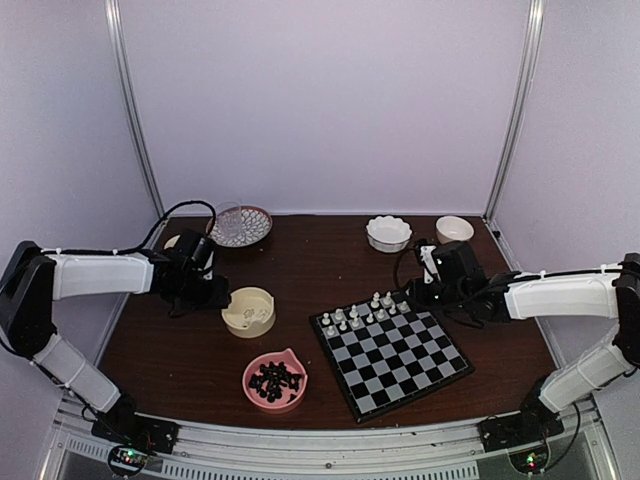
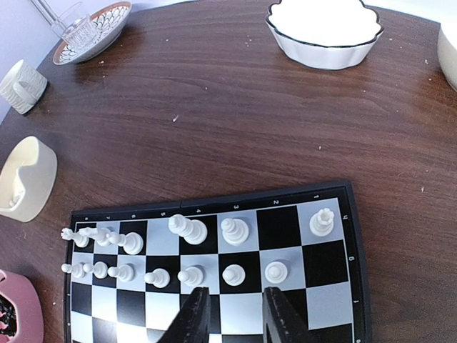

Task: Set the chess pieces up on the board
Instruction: Adjust the center of the board.

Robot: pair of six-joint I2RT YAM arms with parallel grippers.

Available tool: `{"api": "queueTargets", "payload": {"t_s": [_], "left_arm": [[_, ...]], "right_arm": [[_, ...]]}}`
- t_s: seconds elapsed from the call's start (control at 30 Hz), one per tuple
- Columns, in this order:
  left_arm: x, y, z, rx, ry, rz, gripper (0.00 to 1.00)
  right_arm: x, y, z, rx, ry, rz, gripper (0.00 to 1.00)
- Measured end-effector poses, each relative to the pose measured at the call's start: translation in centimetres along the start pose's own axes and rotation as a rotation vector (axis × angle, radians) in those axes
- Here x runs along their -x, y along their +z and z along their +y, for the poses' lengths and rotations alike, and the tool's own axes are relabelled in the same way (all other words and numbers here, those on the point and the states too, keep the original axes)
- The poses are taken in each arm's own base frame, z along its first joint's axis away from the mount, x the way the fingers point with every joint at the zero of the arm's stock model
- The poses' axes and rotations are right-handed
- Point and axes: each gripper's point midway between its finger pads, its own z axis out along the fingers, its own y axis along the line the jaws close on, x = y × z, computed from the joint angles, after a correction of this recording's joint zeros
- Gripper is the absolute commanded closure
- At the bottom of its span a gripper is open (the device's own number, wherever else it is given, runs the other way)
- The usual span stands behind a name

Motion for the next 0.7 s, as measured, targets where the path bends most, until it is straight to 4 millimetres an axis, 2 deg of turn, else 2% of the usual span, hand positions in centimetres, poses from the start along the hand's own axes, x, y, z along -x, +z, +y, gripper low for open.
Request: {"api": "queueTargets", "payload": {"t_s": [0.13,0.33,0.53,0.7], "left_arm": [[1.0,-2.0,-1.3,-0.044,0.102,-0.039,0.5],[0.7,-4.2,-5.9,-0.149,0.321,-0.076,0.48],[-0.4,-3.9,-9.1,-0.203,0.46,-0.055,0.48],[-1.3,-3.3,-10.1,-0.218,0.522,-0.029,0.49]], "right_arm": [[0.0,0.0,0.1,0.006,-0.003,0.002,0.72],[-0.1,0.0,0.2,0.009,-0.008,0.004,0.72],[-0.1,0.0,0.2,0.01,-0.013,0.004,0.72],[-0.1,0.0,0.2,0.01,-0.013,0.004,0.72]]}}
